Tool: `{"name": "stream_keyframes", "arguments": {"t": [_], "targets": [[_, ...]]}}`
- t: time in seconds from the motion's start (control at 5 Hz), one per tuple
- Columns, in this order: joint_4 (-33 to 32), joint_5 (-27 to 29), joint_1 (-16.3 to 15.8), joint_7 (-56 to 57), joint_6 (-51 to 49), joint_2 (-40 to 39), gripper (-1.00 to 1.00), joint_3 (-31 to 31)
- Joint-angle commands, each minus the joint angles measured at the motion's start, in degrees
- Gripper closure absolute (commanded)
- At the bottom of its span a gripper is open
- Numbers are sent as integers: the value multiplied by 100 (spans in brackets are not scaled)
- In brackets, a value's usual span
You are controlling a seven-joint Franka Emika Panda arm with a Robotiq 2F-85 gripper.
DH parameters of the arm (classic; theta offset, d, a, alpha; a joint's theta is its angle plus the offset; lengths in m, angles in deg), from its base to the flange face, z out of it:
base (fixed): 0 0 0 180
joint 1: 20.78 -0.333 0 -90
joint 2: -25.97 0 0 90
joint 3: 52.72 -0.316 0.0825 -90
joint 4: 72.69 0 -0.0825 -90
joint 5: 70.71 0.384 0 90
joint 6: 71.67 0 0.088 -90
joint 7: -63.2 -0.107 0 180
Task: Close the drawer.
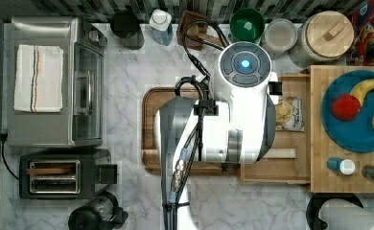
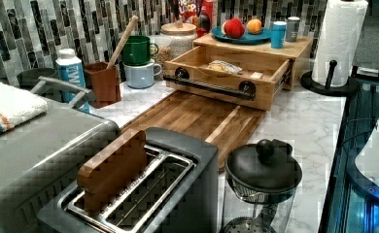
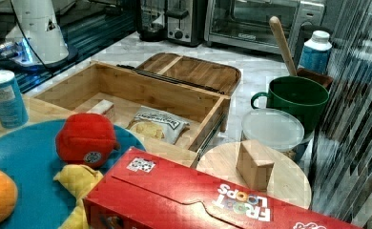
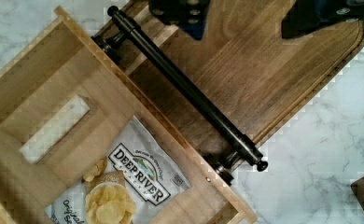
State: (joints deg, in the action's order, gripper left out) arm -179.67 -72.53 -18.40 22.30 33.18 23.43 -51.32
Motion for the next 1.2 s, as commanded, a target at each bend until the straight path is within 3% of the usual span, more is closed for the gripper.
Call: {"name": "stream_keyframes", "arguments": {"t": [0.2,0.4,0.6,1.2], "targets": [[-3,-3,11,74,20,-4,100,-11],[-4,-3,5,74,20,-4,100,-4],[-628,231,65,545,719,268,-100,-26],[-1200,502,-266,1950,1229,401,-100,-425]]}}
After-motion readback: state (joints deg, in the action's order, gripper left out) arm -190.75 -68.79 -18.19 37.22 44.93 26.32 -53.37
